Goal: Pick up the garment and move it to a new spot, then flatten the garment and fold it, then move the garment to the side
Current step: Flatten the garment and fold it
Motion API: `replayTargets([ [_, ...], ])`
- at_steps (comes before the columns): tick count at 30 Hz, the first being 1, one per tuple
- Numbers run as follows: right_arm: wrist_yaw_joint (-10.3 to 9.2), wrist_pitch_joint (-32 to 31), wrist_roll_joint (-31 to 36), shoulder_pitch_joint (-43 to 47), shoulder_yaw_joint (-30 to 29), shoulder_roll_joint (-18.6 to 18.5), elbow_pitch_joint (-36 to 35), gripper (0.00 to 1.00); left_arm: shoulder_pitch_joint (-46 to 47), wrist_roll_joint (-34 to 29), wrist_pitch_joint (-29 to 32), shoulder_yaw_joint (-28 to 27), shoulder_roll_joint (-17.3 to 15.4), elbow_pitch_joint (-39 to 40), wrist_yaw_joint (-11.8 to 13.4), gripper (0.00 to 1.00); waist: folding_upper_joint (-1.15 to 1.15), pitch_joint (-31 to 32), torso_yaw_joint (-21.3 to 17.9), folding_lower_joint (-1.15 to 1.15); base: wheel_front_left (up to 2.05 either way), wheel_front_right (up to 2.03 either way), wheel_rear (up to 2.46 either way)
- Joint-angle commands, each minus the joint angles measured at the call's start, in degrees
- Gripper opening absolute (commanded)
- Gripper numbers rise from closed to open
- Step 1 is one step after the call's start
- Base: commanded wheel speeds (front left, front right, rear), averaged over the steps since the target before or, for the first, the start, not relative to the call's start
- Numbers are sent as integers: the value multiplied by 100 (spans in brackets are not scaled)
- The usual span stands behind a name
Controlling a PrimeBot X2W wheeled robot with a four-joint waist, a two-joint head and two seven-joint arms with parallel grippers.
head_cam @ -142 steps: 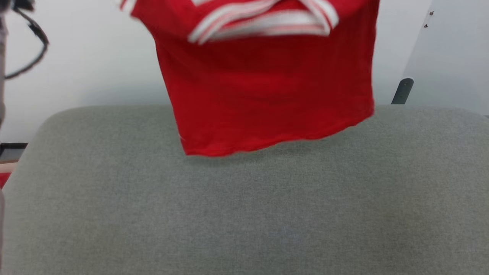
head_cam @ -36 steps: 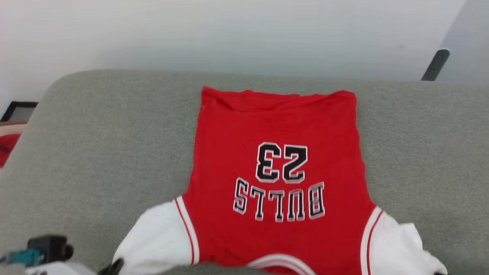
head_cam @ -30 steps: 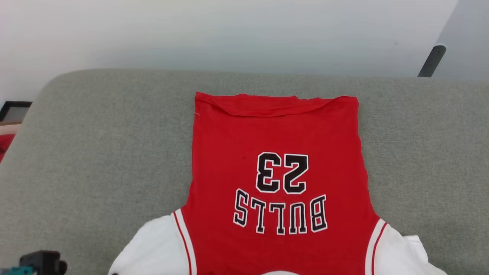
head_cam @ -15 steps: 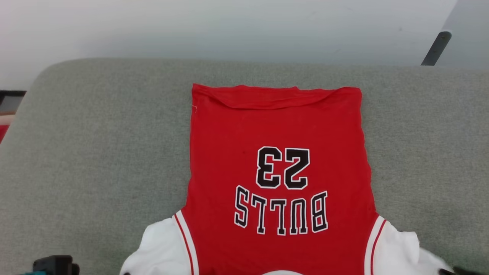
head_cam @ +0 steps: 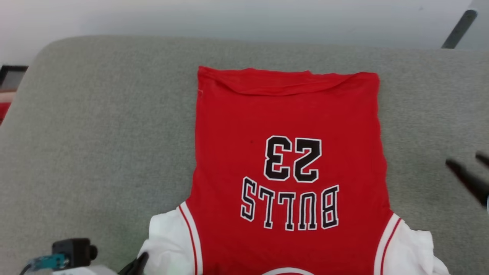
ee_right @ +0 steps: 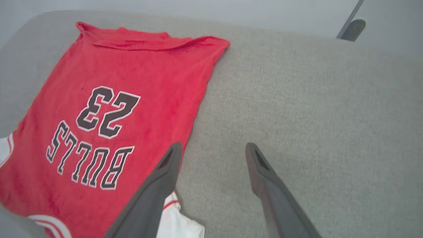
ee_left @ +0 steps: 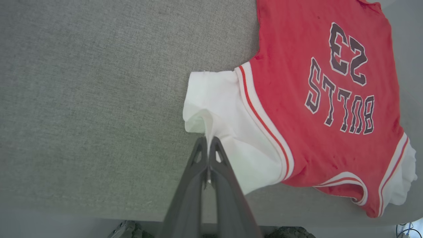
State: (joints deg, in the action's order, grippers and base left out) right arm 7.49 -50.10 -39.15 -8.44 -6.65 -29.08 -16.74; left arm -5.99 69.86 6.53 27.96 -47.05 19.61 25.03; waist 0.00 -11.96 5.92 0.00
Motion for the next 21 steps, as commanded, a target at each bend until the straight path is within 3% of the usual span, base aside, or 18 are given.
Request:
replayTargets([
  [1,0,84,99,-369,81,21,199,100,158,-77,29,51,55,-42,-62,0,0,-189,193,0,0,0,0],
  [10,0,240,691,-2395,479,-4,2135,100,1076,-397,307,555,520,-418,-470,0,0,-694,891,0,0,0,0],
  [21,0,179,1199,-3859,615,-138,4122,100,1822,-621,420,953,1049,-903,-942,0,0,-1244,1578,0,0,0,0],
])
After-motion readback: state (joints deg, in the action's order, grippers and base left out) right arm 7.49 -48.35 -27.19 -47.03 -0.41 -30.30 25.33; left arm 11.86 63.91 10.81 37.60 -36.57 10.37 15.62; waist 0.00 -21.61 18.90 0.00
